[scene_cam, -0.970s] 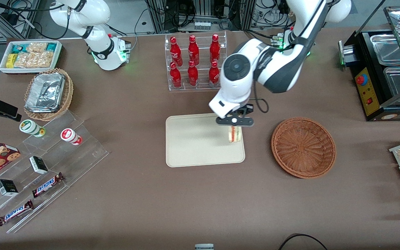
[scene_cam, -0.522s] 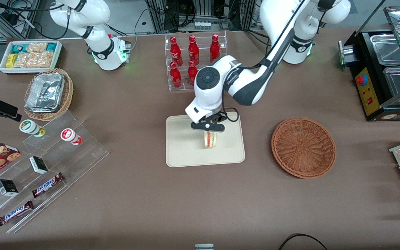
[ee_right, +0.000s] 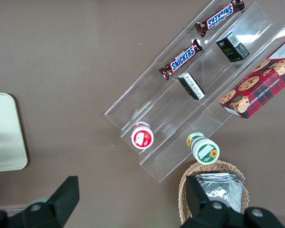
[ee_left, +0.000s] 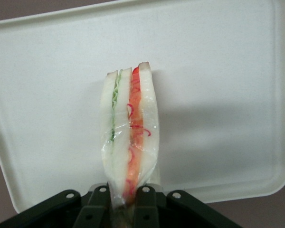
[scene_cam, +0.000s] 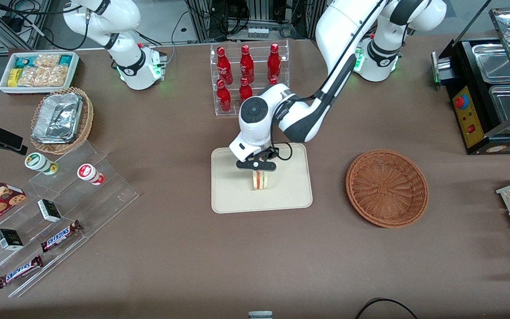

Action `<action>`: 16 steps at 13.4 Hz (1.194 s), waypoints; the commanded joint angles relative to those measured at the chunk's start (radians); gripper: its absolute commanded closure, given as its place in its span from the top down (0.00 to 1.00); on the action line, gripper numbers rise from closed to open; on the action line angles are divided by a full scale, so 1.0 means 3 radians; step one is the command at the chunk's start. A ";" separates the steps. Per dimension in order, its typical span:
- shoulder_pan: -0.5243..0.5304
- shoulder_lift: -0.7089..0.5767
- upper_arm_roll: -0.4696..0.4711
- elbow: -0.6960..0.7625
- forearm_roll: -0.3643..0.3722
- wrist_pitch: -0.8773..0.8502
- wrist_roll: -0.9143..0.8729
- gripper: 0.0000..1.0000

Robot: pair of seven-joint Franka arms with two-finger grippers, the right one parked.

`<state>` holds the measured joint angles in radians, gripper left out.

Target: Place sandwich from basket to tray

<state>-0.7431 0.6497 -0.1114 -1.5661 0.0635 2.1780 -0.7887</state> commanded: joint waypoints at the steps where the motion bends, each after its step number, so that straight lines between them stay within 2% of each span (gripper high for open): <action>1: -0.0105 0.0084 0.0049 0.0077 0.0064 0.0021 -0.0193 0.03; 2: -0.0105 0.0114 0.0049 0.0071 0.0064 0.0021 -0.0199 0.26; 4: -0.0110 0.0125 0.0054 0.0076 0.0064 0.0016 -0.0199 0.94; 5: -0.0105 0.0110 0.0049 0.0081 0.0059 0.0006 -0.0199 0.99; 8: -0.0095 -0.0007 0.0054 0.0102 0.0059 -0.0040 -0.0199 1.00; 11: -0.0064 -0.0385 0.0074 0.0102 0.0044 -0.0341 -0.0204 1.00; 16: -0.0059 -0.1126 0.0473 0.0041 0.0049 -0.1082 -0.0225 1.00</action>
<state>-0.7536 0.4006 -0.0123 -1.5084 0.0648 1.8990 -0.8419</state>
